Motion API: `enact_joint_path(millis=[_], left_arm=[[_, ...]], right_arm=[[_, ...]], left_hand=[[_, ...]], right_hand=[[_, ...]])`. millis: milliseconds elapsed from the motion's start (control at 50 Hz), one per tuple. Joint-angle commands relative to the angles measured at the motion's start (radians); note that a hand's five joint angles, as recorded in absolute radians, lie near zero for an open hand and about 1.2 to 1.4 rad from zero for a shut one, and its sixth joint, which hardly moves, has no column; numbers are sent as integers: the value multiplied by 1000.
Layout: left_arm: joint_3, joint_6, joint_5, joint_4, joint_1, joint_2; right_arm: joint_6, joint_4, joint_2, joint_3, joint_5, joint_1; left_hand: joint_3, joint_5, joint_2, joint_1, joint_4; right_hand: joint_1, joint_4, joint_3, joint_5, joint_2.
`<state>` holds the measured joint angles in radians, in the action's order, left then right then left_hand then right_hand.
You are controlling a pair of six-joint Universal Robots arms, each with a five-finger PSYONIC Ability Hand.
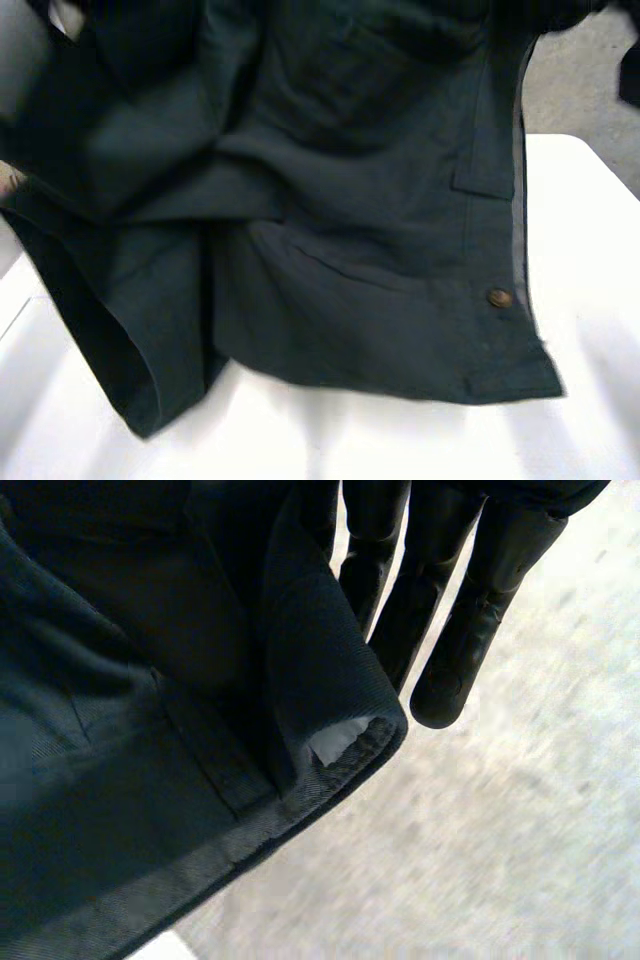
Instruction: Fold the laundry.
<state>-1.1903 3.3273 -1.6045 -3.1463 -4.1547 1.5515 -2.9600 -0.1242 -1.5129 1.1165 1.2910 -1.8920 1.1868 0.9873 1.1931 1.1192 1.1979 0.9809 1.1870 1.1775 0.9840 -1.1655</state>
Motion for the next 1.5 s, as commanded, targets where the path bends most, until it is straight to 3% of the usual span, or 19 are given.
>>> enact_joint_path(millis=[20,120,160,180,200,220,240,260,280,400,520,680,780,920,1100,1200,1340,1500], left_arm=[[14,11,5,-15,-16,306],[95,14,31,-101,-73,498],[145,12,63,-142,-84,590],[165,14,73,-156,-84,616],[214,17,87,-181,-87,668],[242,17,90,-189,-88,692],[268,18,89,-193,-88,715],[291,20,84,-196,-88,735],[331,20,65,-199,-90,763],[315,20,-80,-202,-76,740],[83,24,-92,-205,-67,552],[-346,26,-83,-193,2,303],[-584,50,-19,-187,65,193],[-701,107,1,-163,70,140],[-689,123,0,-132,25,280],[-637,162,-2,-155,-31,380],[-580,279,0,-268,-79,485],[-557,391,0,-383,-74,516]], right_arm=[[7,8,269,-6,2,-12],[48,89,440,-33,25,-16],[56,181,514,-49,71,-24],[58,217,535,-52,92,-27],[70,301,578,-55,135,-30],[71,346,597,-58,158,-30],[78,392,615,-61,187,-32],[84,423,628,-66,206,-33],[111,481,655,-73,247,-36],[228,489,619,-58,307,-53],[249,417,465,51,297,-70],[266,134,298,229,166,-64],[288,-72,188,341,62,-61],[298,-180,164,437,-33,-44],[344,-62,213,559,-52,-55],[343,70,310,559,-42,-55],[340,230,420,524,-9,-61],[341,278,505,447,42,-61]], left_hand=[[209,234,203,277,198],[209,234,203,277,198],[192,217,186,260,181],[99,124,93,167,88],[-271,-246,-277,-203,-282],[-539,-514,-545,-471,-550],[-803,-778,-810,-736,-814],[-1012,-987,-1019,-945,-1023],[-980,-955,-986,-912,-991],[-1009,-984,-1015,-941,-1020],[-1009,-984,-1015,-941,-1020],[-886,-861,-892,-818,-897],[-551,-526,-558,-484,-562],[-410,-385,-416,-342,-421],[-550,-525,-557,-483,-561],[-703,-678,-709,-635,-714],[-756,-731,-762,-688,-767],[-747,-722,-754,-680,-758]], right_hand=[[415,209,219,238,-231],[415,209,219,238,-231],[415,209,219,238,-231],[415,209,219,238,-231],[415,209,219,238,-231],[216,10,19,38,-31],[-324,-530,-520,-501,508],[-658,-864,-854,-835,842],[-806,-1012,-1003,-984,991],[-806,-1012,-1003,-984,991],[-806,-1012,-1003,-984,991],[-800,-1006,-996,-977,984],[-457,-663,-653,-634,641],[-200,-406,-397,-378,385],[-282,-488,-479,-460,467],[-652,-858,-849,-830,837],[-626,-832,-823,-804,811],[-544,-750,-740,-721,728]])
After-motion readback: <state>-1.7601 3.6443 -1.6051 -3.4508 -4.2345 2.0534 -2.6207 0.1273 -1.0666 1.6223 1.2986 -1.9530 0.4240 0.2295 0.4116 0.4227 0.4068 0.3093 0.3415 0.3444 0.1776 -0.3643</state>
